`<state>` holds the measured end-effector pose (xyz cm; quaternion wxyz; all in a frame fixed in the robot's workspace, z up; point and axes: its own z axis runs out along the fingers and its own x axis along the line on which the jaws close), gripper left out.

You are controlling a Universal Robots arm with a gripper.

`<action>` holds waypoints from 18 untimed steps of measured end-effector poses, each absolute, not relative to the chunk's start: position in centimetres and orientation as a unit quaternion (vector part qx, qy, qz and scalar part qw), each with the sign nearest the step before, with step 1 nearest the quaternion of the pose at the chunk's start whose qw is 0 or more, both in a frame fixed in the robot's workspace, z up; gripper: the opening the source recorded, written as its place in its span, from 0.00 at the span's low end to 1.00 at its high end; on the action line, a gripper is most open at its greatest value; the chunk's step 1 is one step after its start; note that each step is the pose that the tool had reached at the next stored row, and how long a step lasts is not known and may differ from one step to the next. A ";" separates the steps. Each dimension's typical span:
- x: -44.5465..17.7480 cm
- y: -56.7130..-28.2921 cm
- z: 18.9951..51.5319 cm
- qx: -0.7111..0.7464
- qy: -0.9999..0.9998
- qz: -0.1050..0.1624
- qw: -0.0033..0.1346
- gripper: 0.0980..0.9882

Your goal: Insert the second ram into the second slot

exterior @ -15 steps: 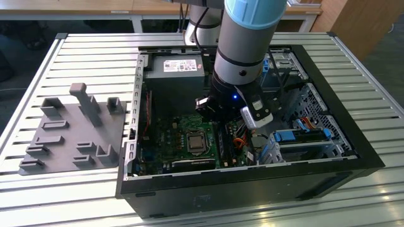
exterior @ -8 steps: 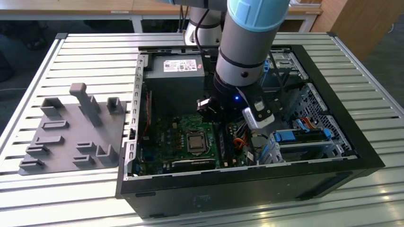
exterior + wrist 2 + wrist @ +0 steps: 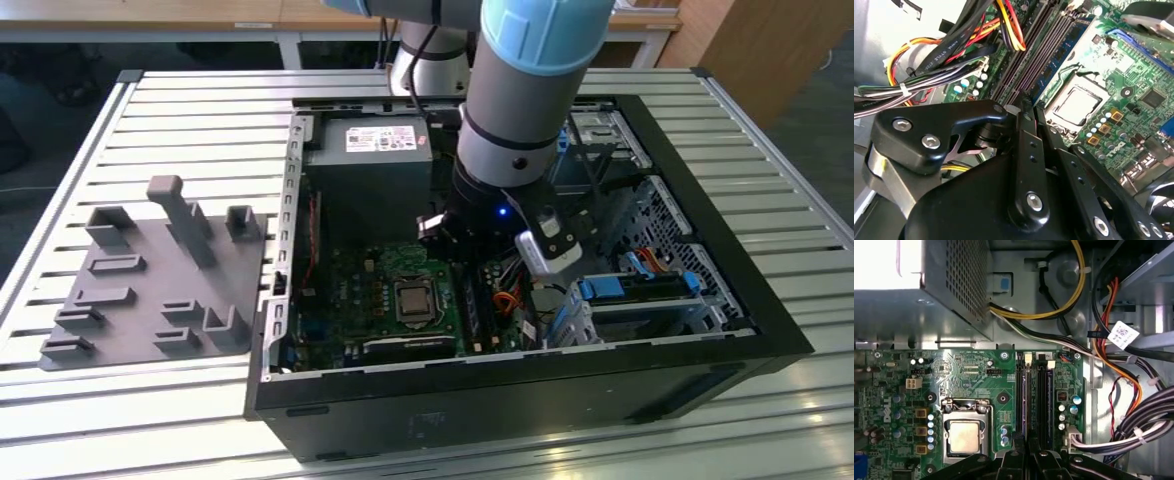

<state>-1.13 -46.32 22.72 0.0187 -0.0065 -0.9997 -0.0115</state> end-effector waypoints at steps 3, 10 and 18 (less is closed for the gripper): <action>-1.1 -46.3 22.6 -0.006 -1.000 -0.012 0.019 0.04; -1.1 -46.3 22.2 -0.006 -1.000 -0.011 0.019 0.04; -1.1 -46.3 22.2 -0.006 -1.000 -0.012 0.019 0.04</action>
